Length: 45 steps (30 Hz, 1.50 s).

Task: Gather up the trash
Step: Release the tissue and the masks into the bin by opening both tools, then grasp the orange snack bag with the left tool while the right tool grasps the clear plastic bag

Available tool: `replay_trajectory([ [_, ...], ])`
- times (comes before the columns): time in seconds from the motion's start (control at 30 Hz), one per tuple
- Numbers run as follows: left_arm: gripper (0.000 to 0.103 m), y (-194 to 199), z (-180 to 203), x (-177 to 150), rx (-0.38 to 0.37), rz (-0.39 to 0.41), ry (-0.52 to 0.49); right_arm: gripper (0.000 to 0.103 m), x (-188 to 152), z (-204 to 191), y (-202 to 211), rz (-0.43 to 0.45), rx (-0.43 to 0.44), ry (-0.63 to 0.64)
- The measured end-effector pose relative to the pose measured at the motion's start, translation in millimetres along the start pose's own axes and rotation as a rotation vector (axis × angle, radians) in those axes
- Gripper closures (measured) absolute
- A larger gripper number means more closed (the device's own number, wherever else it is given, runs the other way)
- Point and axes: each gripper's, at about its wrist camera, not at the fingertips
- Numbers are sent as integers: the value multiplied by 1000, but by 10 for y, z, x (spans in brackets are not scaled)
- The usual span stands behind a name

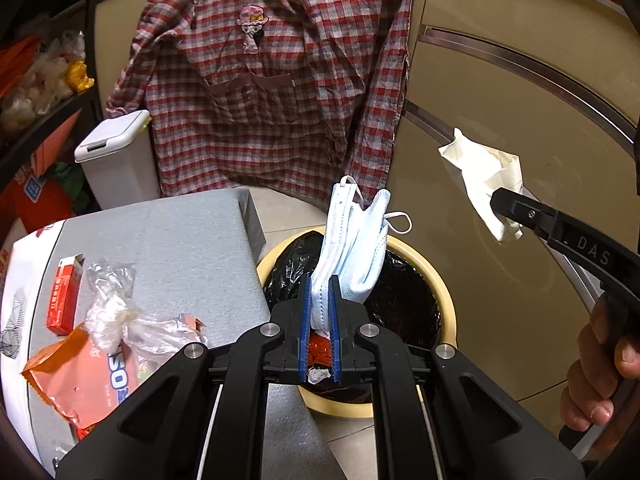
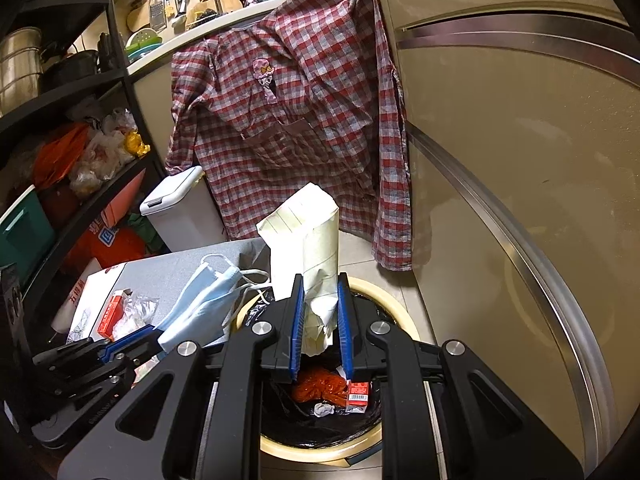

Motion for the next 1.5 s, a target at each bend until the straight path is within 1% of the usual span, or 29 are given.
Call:
replay_trajectory([
  [0.27,95,-64,9,30,0,-5,5,86,-20,-32,-50,-8,-7,7],
  [0.33,95,-91,1,44,4,-10,11,80,-34,-41,-75,-15,-19,9],
  [0.4,92,-136,-26,64,5,-20,31,74,-41,-43,-105,-25,-25,11],
  [0.43,86,-155,-38,69,3,-27,40,74,-50,-42,-113,-29,-25,10],
  [0.47,83,-166,-53,67,3,-33,50,73,-59,-43,-118,-31,-27,10],
  [0.53,83,-168,-83,69,4,-32,65,65,-64,-35,-111,-32,-30,10],
  [0.57,83,-168,-92,70,3,-31,66,63,-62,-32,-113,-31,-28,10],
  [0.83,83,3,-145,42,17,-1,43,61,-67,-26,-96,-24,-28,9],
  [1.0,83,325,-350,37,41,44,19,61,-70,-39,-75,-19,-24,8],
  [1.07,83,505,-498,38,57,61,11,61,-67,-56,-53,-14,-20,6],
  [1.2,83,885,-883,39,91,86,34,61,-56,-130,-1,0,-9,10],
  [1.4,83,1361,-1356,-44,147,114,31,61,-62,-345,98,33,8,57],
  [1.5,83,1514,-1543,-103,170,117,29,61,-77,-466,154,48,32,69],
])
Point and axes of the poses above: each gripper's, at about its wrist camera, not at the fingertips, and y roughly against the way its jaws point, z to its right, x to its top, and after that the axes turned 2 degrees about z, right-handed
